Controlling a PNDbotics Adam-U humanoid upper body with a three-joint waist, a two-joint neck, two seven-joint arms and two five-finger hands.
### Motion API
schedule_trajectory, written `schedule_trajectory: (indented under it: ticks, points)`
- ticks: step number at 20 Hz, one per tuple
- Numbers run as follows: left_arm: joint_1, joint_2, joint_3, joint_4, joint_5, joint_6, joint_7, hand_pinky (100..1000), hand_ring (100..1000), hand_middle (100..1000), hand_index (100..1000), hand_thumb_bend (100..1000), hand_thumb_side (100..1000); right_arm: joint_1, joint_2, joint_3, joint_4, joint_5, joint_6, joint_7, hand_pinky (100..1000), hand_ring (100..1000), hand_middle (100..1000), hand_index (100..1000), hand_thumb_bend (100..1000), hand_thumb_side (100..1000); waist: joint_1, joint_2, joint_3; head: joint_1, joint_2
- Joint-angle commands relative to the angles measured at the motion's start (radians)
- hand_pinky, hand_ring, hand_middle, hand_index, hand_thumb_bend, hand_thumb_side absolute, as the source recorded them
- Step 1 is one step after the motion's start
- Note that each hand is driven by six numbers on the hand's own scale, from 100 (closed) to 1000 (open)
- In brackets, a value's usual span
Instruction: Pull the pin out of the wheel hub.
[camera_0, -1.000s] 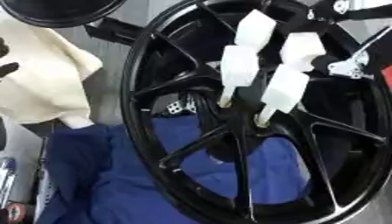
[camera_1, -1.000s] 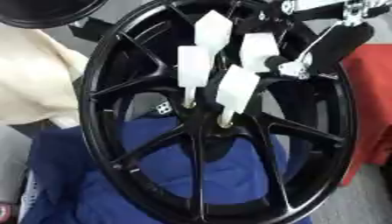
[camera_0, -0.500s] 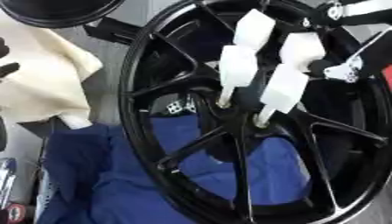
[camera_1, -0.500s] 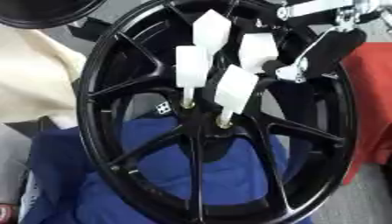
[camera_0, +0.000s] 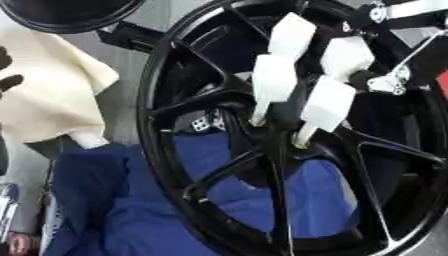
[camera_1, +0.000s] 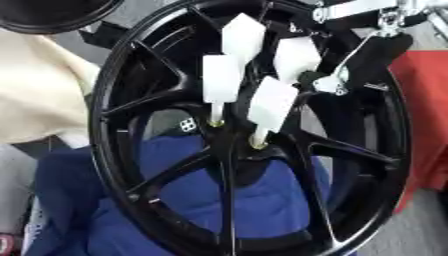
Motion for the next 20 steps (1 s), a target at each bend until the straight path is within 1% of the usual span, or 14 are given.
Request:
schedule_trajectory:
  ticks: [1, 2, 3, 6, 7, 9, 11, 16, 20]
  points:
    - [-0.008, 0.007, 0.001, -0.021, 0.005, 0.000, -0.003, 767, 832, 745, 796, 100, 781, -0.019, -0.016, -0.015, -0.008, -0.018, 0.003, -0.012, 726, 708, 506, 716, 100, 100, 0.001, -0.017, 0.001, 0.000, -0.014]
    - [-0.007, 0.007, 0.001, -0.021, 0.005, 0.001, -0.002, 767, 832, 745, 796, 100, 781, -0.019, -0.016, -0.016, -0.010, -0.022, 0.003, -0.020, 722, 703, 489, 697, 100, 100, 0.000, -0.017, 0.001, 0.000, -0.014]
    - [-0.007, 0.006, 0.001, -0.021, 0.004, 0.001, -0.002, 767, 832, 745, 795, 100, 781, -0.019, -0.015, -0.018, -0.010, -0.025, 0.003, -0.030, 706, 678, 436, 636, 100, 100, 0.000, -0.017, 0.001, 0.000, -0.014]
    - [-0.008, 0.005, 0.001, -0.021, 0.005, 0.002, -0.003, 767, 832, 745, 795, 100, 781, -0.019, -0.012, -0.020, -0.006, -0.042, 0.009, -0.062, 681, 640, 381, 571, 100, 100, -0.001, -0.016, 0.001, 0.001, -0.015]
    - [-0.008, 0.005, 0.000, -0.021, 0.005, 0.003, -0.003, 767, 832, 745, 794, 100, 781, -0.019, -0.011, -0.020, -0.004, -0.049, 0.012, -0.074, 666, 616, 350, 536, 100, 100, -0.001, -0.016, 0.002, 0.001, -0.015]
    - [-0.008, 0.005, 0.000, -0.021, 0.005, 0.002, -0.004, 768, 832, 745, 793, 100, 780, -0.020, -0.010, -0.020, -0.001, -0.064, 0.020, -0.100, 637, 585, 315, 498, 100, 100, -0.002, -0.015, 0.002, 0.000, -0.015]
    - [-0.009, 0.005, 0.001, -0.021, 0.005, 0.002, -0.003, 768, 832, 745, 793, 100, 780, -0.022, -0.008, -0.022, 0.004, -0.074, 0.032, -0.128, 608, 554, 288, 469, 100, 100, -0.002, -0.016, 0.002, 0.000, -0.015]
    - [-0.009, 0.006, 0.001, -0.021, 0.005, 0.002, -0.003, 768, 833, 745, 792, 100, 779, -0.029, -0.005, -0.030, 0.010, -0.085, 0.062, -0.182, 583, 524, 238, 416, 100, 100, -0.002, -0.017, -0.001, 0.001, -0.016]
    - [-0.009, 0.006, 0.001, -0.021, 0.006, 0.003, -0.004, 769, 833, 746, 792, 100, 779, -0.038, -0.006, -0.035, 0.006, -0.089, 0.074, -0.196, 568, 503, 203, 370, 100, 100, -0.003, -0.019, -0.003, 0.003, -0.015]
